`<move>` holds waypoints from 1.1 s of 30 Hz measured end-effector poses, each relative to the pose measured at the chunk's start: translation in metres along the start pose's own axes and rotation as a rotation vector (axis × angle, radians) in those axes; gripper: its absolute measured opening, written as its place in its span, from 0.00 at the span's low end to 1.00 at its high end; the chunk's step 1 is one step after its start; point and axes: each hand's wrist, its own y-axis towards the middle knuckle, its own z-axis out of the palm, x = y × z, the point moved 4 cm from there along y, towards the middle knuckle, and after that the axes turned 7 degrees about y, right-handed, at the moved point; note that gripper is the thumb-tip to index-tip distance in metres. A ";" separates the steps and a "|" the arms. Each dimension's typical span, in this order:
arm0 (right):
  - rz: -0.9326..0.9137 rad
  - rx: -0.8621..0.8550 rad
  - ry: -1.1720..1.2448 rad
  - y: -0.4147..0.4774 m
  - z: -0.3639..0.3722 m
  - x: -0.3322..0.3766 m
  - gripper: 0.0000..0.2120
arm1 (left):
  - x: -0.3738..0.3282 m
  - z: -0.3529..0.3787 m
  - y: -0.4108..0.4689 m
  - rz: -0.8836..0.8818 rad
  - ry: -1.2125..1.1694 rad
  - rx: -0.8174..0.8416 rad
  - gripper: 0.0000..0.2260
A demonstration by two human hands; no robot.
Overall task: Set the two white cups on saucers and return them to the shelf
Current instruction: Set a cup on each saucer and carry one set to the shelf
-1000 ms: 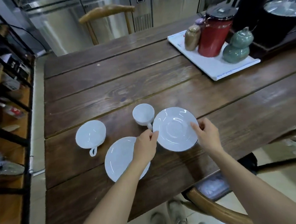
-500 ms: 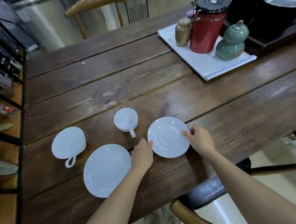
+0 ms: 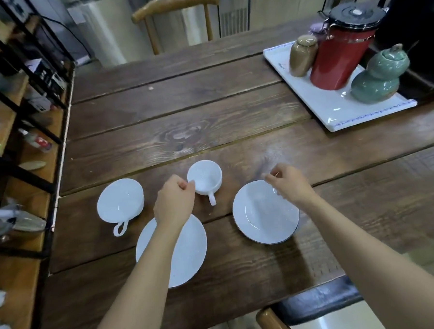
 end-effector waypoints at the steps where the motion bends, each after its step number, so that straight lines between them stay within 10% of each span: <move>1: -0.020 0.045 0.064 0.002 0.011 0.007 0.11 | 0.004 -0.002 0.002 -0.013 -0.049 -0.032 0.03; 10: 0.035 0.387 0.269 0.009 0.085 0.050 0.38 | 0.025 0.035 0.027 0.081 -0.292 0.368 0.42; 16: 0.088 0.493 0.514 -0.003 0.092 0.068 0.31 | 0.026 0.047 0.032 0.095 -0.341 0.313 0.32; 33: -0.074 0.130 0.529 -0.034 -0.004 0.036 0.28 | -0.055 0.045 -0.010 0.372 -0.224 0.369 0.26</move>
